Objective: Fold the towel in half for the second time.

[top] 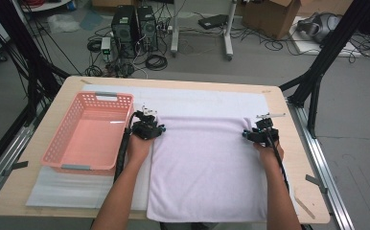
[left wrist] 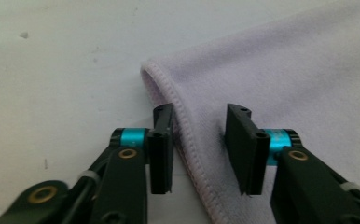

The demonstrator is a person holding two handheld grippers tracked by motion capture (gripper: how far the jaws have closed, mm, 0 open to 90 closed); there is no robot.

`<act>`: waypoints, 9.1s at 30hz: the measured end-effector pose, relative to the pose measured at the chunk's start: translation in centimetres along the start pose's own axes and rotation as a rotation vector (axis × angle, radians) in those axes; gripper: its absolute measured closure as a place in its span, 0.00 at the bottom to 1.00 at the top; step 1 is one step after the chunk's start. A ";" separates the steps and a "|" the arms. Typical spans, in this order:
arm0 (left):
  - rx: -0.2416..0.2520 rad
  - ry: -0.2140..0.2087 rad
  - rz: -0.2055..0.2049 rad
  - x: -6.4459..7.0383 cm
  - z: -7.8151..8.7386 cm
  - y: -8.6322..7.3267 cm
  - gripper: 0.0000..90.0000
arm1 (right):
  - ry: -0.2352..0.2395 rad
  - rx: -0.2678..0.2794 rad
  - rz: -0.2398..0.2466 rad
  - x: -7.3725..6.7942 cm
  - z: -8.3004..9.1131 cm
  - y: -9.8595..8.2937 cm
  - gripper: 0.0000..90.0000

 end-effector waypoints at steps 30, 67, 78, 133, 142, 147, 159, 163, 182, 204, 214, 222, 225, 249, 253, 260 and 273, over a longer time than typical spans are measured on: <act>0.229 -0.057 0.107 1.5 5.0 3.1 0.95 | 0.088 0.159 -0.040 0.4 3.9 2.2 0.94; 0.160 -0.206 0.006 6.8 9.6 -4.8 0.95 | 0.194 0.219 -0.036 -1.9 9.5 -7.1 0.94; 0.056 -0.214 0.029 7.0 8.5 -5.6 0.74 | 0.185 0.197 -0.052 -1.9 9.1 -7.9 0.83; 0.206 -0.217 -0.028 7.8 13.9 -7.4 0.50 | 0.203 0.242 0.008 -2.7 15.6 -11.3 0.97; 0.139 -0.225 -0.029 7.9 11.6 -6.0 0.60 | 0.187 0.264 -0.009 -3.0 16.0 -12.0 0.97; 0.122 -0.220 -0.060 9.0 11.5 -6.9 0.90 | 0.185 0.271 -0.014 -3.0 16.3 -12.2 0.97; 0.145 -0.286 -0.111 10.4 15.4 -9.8 0.91 | 0.192 0.264 -0.021 -2.9 18.3 -13.7 0.97; 0.126 -0.297 -0.136 11.0 16.2 -11.1 0.90 | 0.201 0.246 -0.012 -3.4 19.2 -14.6 0.97; 0.174 -0.280 -0.067 9.9 15.7 -9.4 0.54 | 0.145 0.151 0.096 -6.4 16.7 -14.3 0.79; 0.145 -0.223 -0.026 7.6 11.1 -5.6 0.43 | 0.086 0.086 0.144 -3.7 8.6 -8.0 0.82; 0.076 -0.183 -0.024 6.3 8.7 -5.2 0.42 | 0.020 0.163 0.030 -1.5 8.1 -6.9 0.67; 0.015 -0.153 -0.007 5.8 7.5 -6.3 0.41 | 0.103 0.127 -0.009 -0.7 8.6 -9.0 0.48; 0.000 -0.156 0.002 5.7 7.2 -6.7 0.42 | 0.104 0.114 -0.006 -0.9 8.2 -9.4 0.52; 0.077 -0.101 0.025 4.1 4.4 -1.3 0.85 | 0.060 0.161 -0.077 -0.2 6.6 -5.4 0.94; 0.090 -0.086 0.054 3.5 3.3 0.1 0.85 | 0.002 0.157 -0.050 0.1 6.0 -4.0 0.93; 0.102 -0.074 0.083 2.1 2.1 1.2 0.85 | -0.035 0.151 -0.053 0.3 4.6 -2.3 0.93; 0.061 -0.115 0.054 2.7 3.1 0.6 0.52 | -0.031 0.191 -0.109 0.6 4.9 -2.0 0.63</act>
Point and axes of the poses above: each handheld gripper's, and its own axes: z roughly backward along the jaws, y roughly out of its top, x roughly to its right, the point moved 6 cm from there along -z, roughly forward along the jaws, and after that the axes turned 8 degrees about -y, right-handed, at the moved point
